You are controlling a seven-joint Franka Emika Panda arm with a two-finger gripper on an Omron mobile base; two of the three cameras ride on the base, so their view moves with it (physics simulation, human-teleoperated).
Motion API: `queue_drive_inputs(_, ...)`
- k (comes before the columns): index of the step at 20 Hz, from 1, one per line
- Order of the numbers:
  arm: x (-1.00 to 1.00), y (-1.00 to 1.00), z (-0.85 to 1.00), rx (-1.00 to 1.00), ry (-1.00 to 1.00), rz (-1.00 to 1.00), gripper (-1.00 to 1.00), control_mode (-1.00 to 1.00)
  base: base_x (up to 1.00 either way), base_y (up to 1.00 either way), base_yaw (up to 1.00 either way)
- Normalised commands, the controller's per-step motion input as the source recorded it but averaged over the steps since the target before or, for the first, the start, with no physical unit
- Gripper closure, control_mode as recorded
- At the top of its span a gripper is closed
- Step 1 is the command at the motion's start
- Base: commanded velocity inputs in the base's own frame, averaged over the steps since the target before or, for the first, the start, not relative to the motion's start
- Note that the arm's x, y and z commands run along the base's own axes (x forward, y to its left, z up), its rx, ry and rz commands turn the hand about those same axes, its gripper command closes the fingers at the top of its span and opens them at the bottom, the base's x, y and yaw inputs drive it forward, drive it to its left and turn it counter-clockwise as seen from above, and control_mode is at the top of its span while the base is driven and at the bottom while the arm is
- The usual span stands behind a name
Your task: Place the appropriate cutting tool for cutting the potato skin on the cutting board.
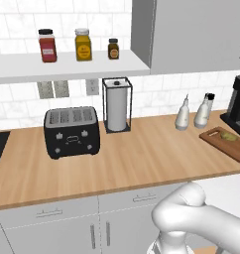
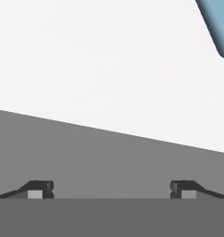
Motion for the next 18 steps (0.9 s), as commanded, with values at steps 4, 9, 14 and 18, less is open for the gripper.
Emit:
queue_drive_inputs(4, -0.41, 0.0, 0.0, 0.0, 0.0, 0.0, -1.0, -1.0, 0.0, 0.0, 0.0)
queue_drive_inputs(9, -0.18, 0.0, 0.0, 0.0, 0.0, 0.0, -1.0, -1.0, 0.0, 0.0, 0.0)
queue_drive_inputs(14, 0.25, -0.03, 0.39, -0.01, -0.03, 0.03, -1.0, -1.0, 0.0, 0.0, 0.0)
queue_drive_inputs(18, 0.24, 0.0, 0.2, -0.08, -0.08, 0.04, -1.0, -1.0, 0.0, 0.0, 0.0)
